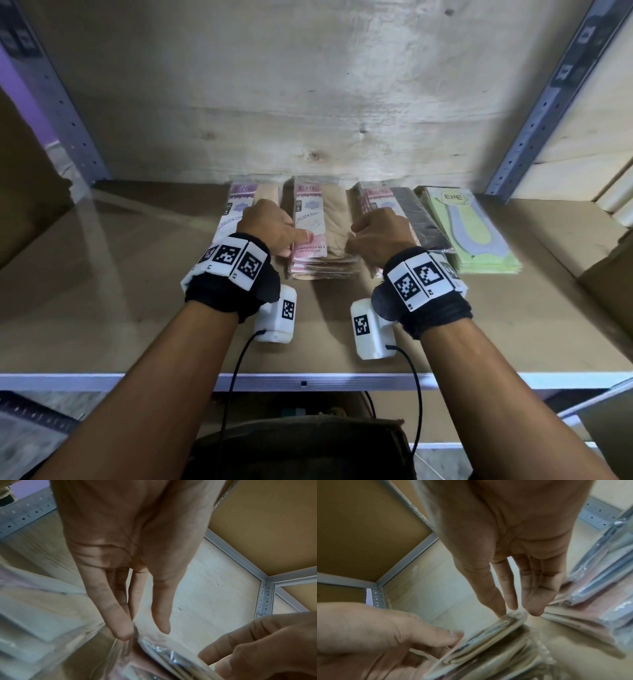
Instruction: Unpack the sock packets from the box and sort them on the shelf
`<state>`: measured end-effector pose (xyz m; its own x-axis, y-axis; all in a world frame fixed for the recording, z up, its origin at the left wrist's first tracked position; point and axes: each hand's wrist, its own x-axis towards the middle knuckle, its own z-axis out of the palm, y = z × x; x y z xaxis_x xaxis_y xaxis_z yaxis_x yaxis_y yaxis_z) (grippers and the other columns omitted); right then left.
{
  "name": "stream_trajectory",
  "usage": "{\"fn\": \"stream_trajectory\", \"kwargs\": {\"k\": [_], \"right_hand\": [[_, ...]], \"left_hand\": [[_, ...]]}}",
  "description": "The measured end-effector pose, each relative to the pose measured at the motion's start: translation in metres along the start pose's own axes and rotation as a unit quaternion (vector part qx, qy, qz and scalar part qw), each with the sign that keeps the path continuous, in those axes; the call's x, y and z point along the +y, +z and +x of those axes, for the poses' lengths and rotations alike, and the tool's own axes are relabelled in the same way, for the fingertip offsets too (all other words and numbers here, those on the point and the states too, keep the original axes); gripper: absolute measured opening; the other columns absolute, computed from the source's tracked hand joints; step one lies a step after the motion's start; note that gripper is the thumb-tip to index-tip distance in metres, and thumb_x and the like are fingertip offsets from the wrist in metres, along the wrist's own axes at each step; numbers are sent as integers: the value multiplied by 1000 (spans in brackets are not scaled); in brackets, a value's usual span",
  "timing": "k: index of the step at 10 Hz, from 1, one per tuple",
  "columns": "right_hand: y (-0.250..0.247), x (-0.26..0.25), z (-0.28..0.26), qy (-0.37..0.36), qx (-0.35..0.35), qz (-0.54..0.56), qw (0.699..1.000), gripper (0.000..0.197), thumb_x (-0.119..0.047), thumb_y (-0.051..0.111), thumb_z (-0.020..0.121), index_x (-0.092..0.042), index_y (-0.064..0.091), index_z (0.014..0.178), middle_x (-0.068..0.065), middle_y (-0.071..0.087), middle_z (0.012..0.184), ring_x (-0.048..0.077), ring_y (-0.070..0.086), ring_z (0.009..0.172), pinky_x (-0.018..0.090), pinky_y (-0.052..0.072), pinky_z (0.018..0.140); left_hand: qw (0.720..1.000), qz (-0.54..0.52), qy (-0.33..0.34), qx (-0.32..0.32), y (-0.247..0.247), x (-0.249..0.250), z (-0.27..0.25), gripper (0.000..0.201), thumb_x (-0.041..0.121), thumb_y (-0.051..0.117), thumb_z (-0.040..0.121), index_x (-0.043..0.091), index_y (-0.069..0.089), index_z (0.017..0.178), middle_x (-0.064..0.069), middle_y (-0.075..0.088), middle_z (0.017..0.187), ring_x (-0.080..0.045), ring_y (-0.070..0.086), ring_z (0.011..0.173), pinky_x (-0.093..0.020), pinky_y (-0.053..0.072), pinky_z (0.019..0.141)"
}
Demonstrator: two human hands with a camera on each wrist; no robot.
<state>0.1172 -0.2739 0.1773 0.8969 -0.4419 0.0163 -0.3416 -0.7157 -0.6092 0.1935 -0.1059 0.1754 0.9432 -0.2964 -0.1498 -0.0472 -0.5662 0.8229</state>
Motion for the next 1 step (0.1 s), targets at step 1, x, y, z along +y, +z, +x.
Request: {"fn": "stream_trajectory", "kwargs": {"k": [1], "right_hand": [[-5,-4,-3,-29,41,7,999,39,-17,72,79,-16,65,117,6,61,122,17,54,101,24,43,86]], "left_hand": [[998,24,25,51,-8,-1,-5,24,35,78,81,13,76,91,-10,76,89,-27,75,78,-44,60,84]]}}
